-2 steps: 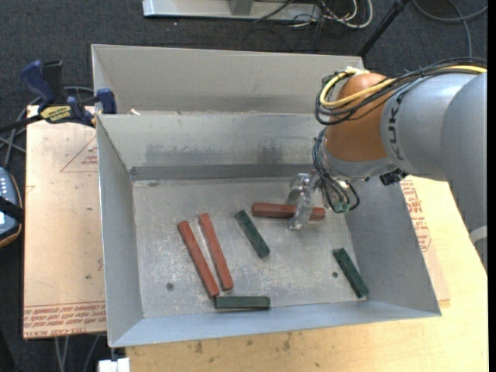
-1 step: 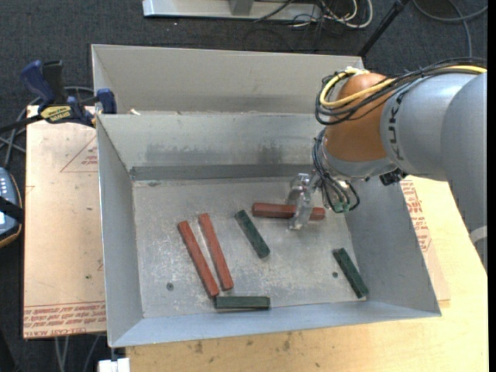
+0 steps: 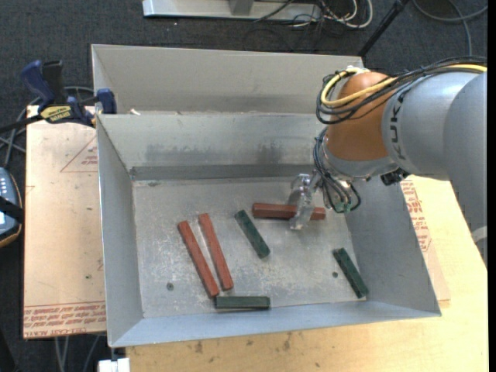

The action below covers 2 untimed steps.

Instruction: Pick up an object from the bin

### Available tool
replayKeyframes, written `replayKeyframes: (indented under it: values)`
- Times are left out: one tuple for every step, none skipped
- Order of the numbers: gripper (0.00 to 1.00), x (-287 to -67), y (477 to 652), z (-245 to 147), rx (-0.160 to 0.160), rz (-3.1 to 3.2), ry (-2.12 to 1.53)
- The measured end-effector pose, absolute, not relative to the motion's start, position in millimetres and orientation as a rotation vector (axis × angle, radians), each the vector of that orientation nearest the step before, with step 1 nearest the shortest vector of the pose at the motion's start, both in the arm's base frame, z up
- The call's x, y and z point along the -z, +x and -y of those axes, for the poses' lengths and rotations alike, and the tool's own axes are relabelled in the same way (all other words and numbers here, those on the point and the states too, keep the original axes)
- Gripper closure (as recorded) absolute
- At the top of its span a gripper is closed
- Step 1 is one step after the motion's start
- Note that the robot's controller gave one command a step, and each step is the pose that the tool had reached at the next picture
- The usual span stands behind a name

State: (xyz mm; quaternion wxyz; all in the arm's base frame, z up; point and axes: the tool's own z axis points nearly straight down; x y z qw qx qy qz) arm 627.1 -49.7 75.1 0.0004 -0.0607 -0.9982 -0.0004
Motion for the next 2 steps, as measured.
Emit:
replayKeyframes:
  values:
    - [1.00, -94, 625.1, 49, 0.002, 3.128, -0.189]
    - [1.00, -117, 627.4, 50, 0.002, 3.137, -0.189]
